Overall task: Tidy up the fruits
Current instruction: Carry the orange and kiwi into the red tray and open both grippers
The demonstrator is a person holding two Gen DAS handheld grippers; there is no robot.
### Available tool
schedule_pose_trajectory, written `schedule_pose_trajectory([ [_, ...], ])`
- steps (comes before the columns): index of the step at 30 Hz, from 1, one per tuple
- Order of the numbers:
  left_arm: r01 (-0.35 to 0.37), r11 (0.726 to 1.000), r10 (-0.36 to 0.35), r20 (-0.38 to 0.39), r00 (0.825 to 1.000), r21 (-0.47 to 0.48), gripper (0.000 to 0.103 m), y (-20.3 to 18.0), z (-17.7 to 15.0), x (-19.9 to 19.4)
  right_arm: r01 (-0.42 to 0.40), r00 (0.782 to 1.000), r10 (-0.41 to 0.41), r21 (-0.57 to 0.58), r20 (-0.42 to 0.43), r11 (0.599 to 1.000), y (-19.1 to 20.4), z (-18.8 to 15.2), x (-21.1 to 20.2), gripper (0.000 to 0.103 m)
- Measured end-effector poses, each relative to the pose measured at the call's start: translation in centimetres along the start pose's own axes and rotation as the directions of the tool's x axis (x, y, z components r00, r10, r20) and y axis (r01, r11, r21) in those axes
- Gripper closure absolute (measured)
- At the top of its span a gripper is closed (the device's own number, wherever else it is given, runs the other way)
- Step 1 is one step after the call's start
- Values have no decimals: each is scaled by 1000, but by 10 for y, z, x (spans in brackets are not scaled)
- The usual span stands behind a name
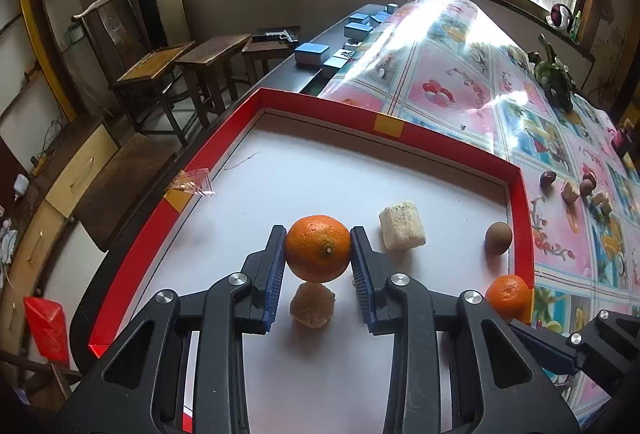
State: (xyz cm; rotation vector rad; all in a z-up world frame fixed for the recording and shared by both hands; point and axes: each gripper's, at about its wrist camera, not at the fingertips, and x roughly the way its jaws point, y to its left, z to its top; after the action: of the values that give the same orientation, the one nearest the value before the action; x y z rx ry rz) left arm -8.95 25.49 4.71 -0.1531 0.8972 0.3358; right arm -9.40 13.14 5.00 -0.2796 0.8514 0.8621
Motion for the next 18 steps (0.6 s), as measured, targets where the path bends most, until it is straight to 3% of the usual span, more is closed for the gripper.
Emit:
schedule_pose_trajectory([
  [11,13,1000,-13,-25,1000,-21,72,5,-1,9,-15,998,13,-35,-54,999,9,-1,25,83],
  [18,23,999,-24,-38,999,-34,71,6,0,10,-64,997,63,-28,-48,998,9,-5,24,82],
])
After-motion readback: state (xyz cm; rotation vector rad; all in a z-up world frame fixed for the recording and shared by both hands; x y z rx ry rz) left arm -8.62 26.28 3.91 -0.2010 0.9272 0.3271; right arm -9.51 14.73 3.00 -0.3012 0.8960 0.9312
